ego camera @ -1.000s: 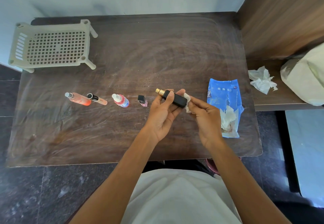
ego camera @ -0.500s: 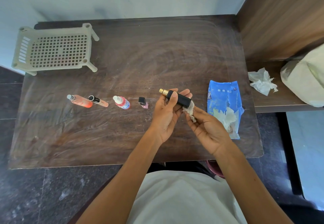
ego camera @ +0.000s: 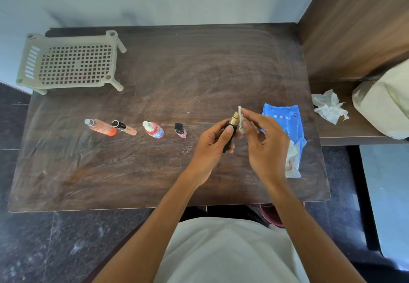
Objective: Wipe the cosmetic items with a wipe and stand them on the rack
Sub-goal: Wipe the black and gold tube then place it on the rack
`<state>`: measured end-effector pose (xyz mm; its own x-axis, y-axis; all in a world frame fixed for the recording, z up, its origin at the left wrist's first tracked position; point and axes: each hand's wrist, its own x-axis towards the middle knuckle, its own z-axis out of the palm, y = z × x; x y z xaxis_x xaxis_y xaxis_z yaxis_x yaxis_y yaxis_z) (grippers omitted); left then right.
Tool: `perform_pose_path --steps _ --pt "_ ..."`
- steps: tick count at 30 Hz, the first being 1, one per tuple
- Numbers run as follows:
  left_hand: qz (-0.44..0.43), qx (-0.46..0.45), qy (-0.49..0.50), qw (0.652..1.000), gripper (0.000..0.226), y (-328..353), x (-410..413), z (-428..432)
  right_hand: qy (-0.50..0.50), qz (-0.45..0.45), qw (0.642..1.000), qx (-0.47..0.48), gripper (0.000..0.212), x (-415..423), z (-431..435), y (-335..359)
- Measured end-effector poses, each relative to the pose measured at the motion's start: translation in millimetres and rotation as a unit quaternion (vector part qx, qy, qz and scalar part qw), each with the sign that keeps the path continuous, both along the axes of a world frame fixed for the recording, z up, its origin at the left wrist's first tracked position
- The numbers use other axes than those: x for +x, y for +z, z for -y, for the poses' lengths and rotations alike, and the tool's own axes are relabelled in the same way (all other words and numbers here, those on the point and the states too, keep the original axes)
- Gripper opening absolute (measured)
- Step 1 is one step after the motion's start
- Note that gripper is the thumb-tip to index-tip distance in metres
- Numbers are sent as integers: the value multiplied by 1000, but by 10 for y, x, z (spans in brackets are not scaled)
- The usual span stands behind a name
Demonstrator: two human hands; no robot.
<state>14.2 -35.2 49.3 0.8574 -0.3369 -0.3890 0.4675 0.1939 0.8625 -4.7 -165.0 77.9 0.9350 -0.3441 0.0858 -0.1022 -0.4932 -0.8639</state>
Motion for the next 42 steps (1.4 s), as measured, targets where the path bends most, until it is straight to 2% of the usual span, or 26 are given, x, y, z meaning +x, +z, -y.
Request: perform_pose_path --steps 3,6,10,13,16,21,25,29,32,34,38,42 --pt "5 6 -20 1000 37 -7 0 -26 38 -12 999 -3 28 62 45 -15" --pt "-11 3 -28 1000 37 -41 21 -82 128 -31 991 -2 29 140 174 15" --pt "-12 -14 -64 998 30 -75 41 -170 288 -62 954 -52 26 304 388 118" --pt "7 -12 -81 997 28 -80 47 -180 345 -78 932 -81 26 391 434 201" --pt "48 17 -75 996 29 -74 31 -162 349 -82 926 -116 24 446 418 262" --pt "130 112 -22 985 30 -73 -10 -82 267 -122 948 -120 14 468 308 348" --pt "117 139 66 981 22 -92 -15 -45 214 -153 962 -76 13 473 265 332" --pt "170 190 61 965 30 -87 68 -89 186 -110 973 -79 12 443 283 291" --pt "209 233 39 949 33 -75 113 -113 224 -60 965 -120 13 409 282 275" --pt "189 220 42 956 34 -67 122 -118 260 -36 955 -139 19 408 293 256" --pt "122 129 19 984 36 -23 119 -155 347 10 928 -137 39 423 376 260" --pt "81 89 -38 992 43 -36 118 -236 412 15 900 -140 42 461 482 254"
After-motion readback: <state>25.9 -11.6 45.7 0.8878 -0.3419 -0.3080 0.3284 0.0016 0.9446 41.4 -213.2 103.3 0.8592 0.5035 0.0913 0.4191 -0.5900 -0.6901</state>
